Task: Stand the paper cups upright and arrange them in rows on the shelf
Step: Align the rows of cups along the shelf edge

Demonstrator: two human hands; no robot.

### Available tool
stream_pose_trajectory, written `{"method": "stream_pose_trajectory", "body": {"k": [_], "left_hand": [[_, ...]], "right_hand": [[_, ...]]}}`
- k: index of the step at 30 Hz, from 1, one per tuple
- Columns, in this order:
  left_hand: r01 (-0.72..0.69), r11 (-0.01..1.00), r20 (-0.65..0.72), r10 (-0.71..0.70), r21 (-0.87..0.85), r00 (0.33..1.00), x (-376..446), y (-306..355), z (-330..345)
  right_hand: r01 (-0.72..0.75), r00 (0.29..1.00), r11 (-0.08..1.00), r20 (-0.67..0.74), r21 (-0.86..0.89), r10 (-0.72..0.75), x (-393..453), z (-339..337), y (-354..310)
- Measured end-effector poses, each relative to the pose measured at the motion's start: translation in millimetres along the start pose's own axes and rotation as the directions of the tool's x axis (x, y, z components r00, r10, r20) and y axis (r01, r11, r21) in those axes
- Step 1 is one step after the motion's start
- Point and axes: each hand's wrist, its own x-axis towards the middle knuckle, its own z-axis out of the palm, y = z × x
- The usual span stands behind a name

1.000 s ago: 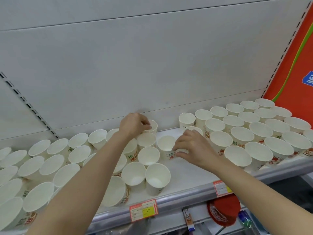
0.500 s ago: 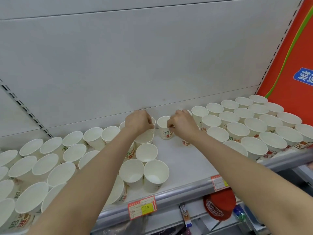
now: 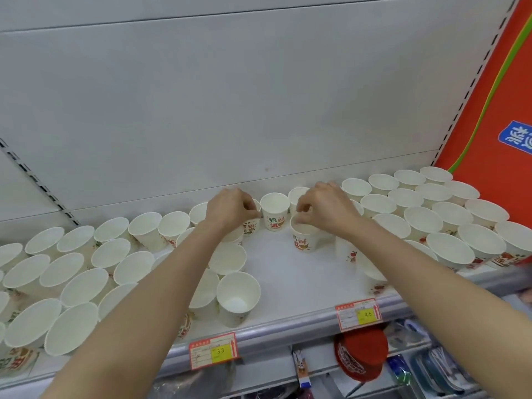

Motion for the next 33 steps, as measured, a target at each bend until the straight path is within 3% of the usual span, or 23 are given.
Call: {"method": "stream_pose_trajectory", "body": {"k": [4,12,17,19,22,25,27,31,33], "left_hand": [[0.013,0.999,0.023,-0.014,0.042,1.000,-2,1,-6],[0.070,0.998,-0.009,-0.070,-0.003,0.998,-16,-5,-14],[0.096,0.994,-0.036,-0.098,-0.046,0.995,-33,-28,-31],[0.089,0.993,-0.067,-0.094,-0.077,0.993,-42,-37,-40],[0.090,0.992,-0.101,-0.099,-0.088,0.990,-53,-49,-52],[0.054,0.997,-0.074,-0.059,-0.061,0.996,-64,-52,-54],[0.023,0.999,-0.052,-0.026,-0.044,0.998,-68,-46,-51],[0.033,0.999,0.015,-0.034,0.033,0.999,-63,-26,-41],[0.055,0.995,0.025,-0.058,0.083,0.998,-58,-16,-33]], "right_hand": [[0.051,0.991,0.998,0.128,-0.048,-0.044,-28,-9,11],[0.093,0.985,0.979,0.161,-0.182,-0.063,-27,1,23],[0.110,0.987,0.982,0.133,-0.156,-0.089,-27,1,28],[0.119,0.993,0.990,0.022,-0.078,-0.118,-30,-1,20],[0.151,0.981,0.967,-0.147,0.203,-0.122,-39,-6,-13],[0.277,0.961,0.874,-0.100,0.399,-0.259,-57,0,-61],[0.338,0.938,0.829,-0.083,0.445,-0.338,-64,5,-83],[0.297,0.939,0.775,-0.022,0.558,-0.344,-67,6,-96],[0.386,0.903,0.741,-0.061,0.549,-0.425,-76,8,-100]]}}
